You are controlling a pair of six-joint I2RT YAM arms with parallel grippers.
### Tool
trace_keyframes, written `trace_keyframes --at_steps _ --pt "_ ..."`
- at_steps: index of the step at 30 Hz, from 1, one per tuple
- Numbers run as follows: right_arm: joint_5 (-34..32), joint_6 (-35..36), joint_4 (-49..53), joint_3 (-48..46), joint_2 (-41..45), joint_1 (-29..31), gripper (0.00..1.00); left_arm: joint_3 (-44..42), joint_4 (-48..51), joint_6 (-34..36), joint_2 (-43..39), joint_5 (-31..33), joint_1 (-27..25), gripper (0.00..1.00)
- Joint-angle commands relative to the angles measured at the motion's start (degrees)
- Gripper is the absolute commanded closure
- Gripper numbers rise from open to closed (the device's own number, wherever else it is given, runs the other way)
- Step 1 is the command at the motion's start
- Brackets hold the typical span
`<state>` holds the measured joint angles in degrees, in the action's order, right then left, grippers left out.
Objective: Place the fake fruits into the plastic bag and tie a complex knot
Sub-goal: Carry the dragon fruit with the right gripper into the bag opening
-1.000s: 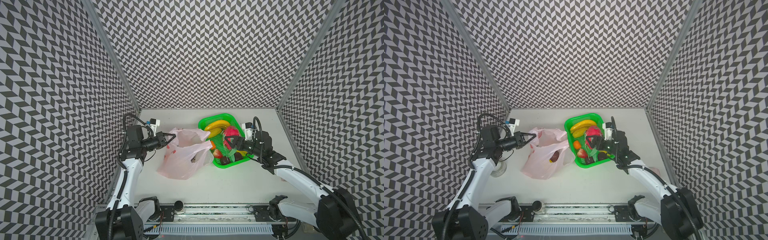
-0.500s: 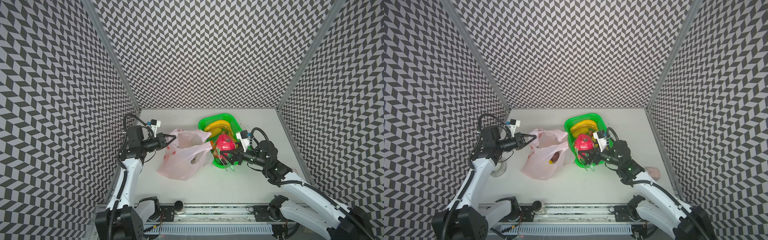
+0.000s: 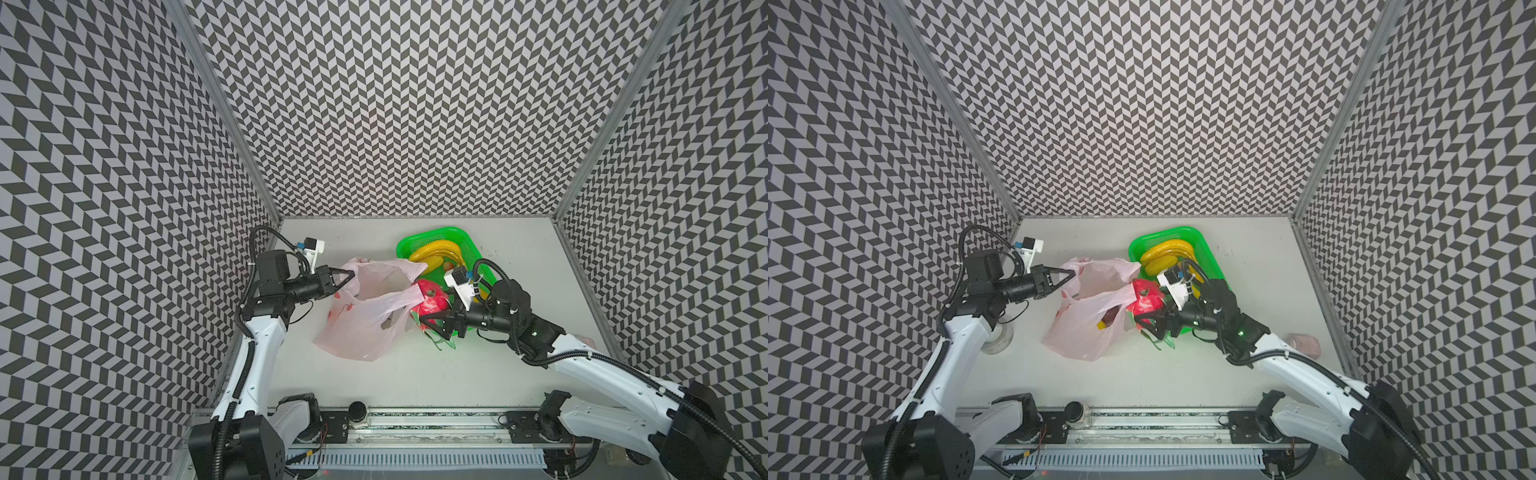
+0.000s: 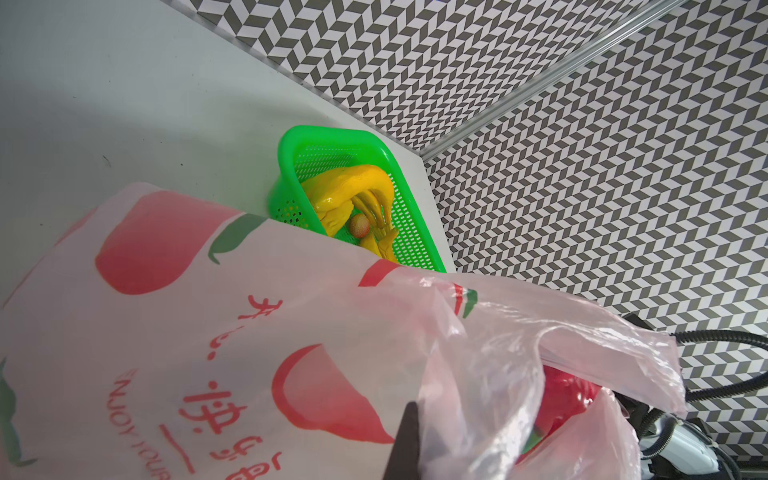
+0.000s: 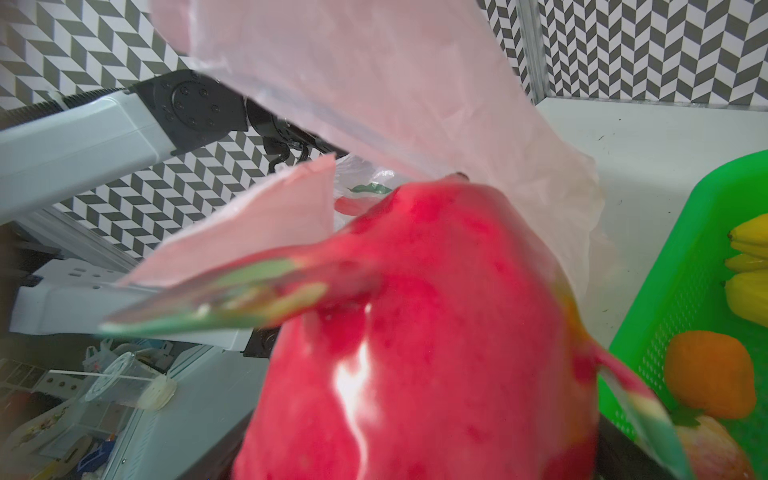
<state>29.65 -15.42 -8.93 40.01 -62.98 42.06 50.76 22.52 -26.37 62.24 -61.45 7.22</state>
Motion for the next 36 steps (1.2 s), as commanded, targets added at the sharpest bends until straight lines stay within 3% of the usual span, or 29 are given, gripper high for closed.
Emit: trace_keyframes --at_steps 1,14,21,31,36 --pt "-1.5 2.9 -5.7 4.5 -1.8 0.5 0.39 2.0 -0.1 1.7 -0.9 -1.1 -0.6 1.0" --pt "-2.7 4.4 -6.0 16.6 -11.5 4.8 0.41 3.4 -0.3 2.6 -0.9 -0.2 -3.9 1.0" --pt "-4.9 5.8 -7.7 18.3 -12.9 8.1 0.41 3.6 -0.3 2.1 -0.9 0.7 -4.2 1.0" --pt "-8.5 7.7 -10.7 22.0 -14.7 8.4 0.41 3.4 -0.4 2.1 -0.7 1.0 -4.4 1.0" --pt "-7.8 5.1 -16.8 20.2 -16.2 8.4 0.41 3.4 -0.6 1.7 -0.7 1.0 -4.6 1.0"
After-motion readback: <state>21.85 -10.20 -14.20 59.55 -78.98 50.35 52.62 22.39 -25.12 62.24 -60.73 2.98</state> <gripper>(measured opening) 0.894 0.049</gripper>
